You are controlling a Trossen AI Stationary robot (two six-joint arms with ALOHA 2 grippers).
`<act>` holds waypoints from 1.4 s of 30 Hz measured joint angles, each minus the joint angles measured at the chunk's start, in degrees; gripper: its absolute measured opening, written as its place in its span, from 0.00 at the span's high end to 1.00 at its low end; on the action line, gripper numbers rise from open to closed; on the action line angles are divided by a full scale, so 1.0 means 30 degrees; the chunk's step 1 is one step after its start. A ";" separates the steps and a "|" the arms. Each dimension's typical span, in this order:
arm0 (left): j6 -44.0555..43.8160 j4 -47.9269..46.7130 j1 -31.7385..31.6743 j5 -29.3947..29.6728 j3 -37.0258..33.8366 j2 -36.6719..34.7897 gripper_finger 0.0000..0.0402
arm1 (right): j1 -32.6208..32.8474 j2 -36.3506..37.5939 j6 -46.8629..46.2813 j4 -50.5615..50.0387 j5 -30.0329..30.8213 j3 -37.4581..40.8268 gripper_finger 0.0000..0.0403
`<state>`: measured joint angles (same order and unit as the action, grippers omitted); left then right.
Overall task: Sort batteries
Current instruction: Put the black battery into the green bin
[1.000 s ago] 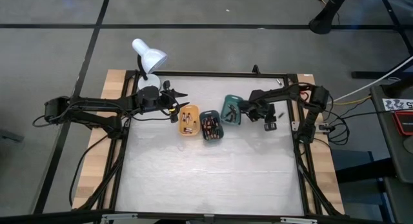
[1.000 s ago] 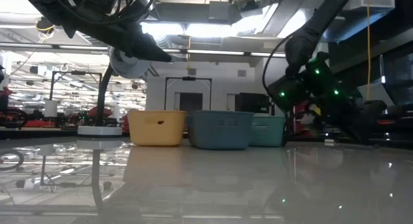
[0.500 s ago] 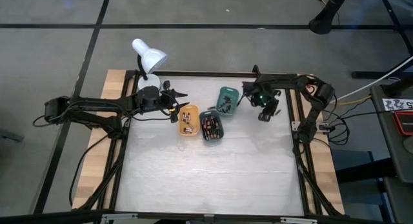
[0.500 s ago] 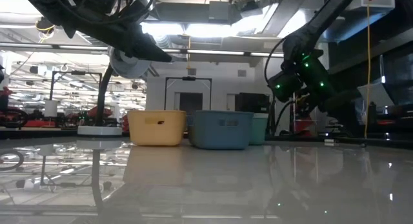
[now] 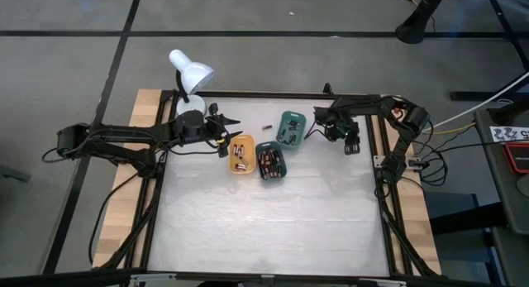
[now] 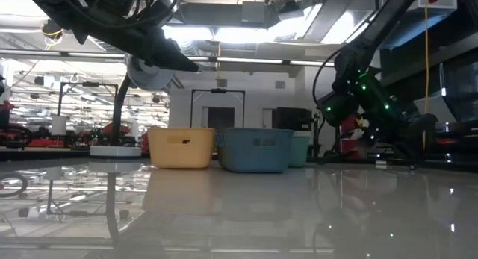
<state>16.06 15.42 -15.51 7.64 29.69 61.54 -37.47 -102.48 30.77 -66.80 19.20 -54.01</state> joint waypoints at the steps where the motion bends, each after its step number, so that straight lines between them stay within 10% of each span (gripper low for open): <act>1: 0.0013 0.0006 0.0000 -0.0006 -0.0006 0.0000 0.61 | 0.0000 0.0000 0.0079 0.0440 0.0104 0.0071 0.69; 16: 0.0211 0.0038 -0.0030 -0.0001 -0.0004 -0.0001 0.61 | 0.1582 0.0093 0.0466 0.3583 0.0593 0.1597 0.69; 25: 0.0122 0.0046 -0.0044 0.0000 -0.0006 -0.0007 0.61 | 0.1871 0.0022 -0.2750 0.2364 -0.0777 0.1235 0.95; 42: -0.0041 0.0060 -0.0044 0.0000 -0.0005 -0.0007 0.61 | 0.2021 0.1670 -0.4258 0.0682 -0.7196 -0.0204 0.96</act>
<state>15.93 15.60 -15.64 7.64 29.68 61.52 -31.41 -97.47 18.00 -64.75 -2.39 -54.62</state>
